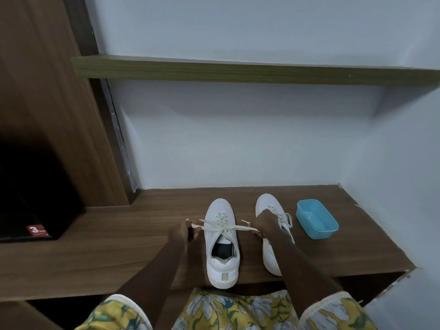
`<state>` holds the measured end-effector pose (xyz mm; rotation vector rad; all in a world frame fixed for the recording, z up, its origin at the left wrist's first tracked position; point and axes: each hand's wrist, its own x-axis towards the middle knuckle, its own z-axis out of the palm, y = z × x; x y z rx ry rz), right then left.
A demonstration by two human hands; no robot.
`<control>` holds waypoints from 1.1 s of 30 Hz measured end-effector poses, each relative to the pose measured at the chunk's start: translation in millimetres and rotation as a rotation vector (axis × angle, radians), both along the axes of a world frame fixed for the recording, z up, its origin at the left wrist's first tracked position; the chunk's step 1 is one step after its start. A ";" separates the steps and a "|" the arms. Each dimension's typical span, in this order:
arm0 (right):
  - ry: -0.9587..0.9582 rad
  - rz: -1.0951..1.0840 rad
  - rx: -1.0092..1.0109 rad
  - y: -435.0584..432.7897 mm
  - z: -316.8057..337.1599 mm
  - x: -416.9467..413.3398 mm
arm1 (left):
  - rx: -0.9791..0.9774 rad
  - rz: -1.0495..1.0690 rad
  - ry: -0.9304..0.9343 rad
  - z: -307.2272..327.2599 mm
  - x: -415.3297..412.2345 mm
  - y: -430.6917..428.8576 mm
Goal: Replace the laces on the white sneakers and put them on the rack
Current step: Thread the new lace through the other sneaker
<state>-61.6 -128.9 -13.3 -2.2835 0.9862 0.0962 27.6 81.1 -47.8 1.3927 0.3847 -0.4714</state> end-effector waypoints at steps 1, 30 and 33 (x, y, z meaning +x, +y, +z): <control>0.011 -0.004 0.018 -0.7 3.2 -2.0 | 0.043 -0.032 -0.031 0.4 2.4 1.7; 0.155 0.188 -0.483 12.3 -20.9 -99.9 | 1.360 -1.082 -0.846 -4.4 -108.6 -30.8; 0.090 0.272 -0.467 11.1 -28.0 -105.2 | 1.357 -1.039 -0.862 -13.1 -111.6 -39.9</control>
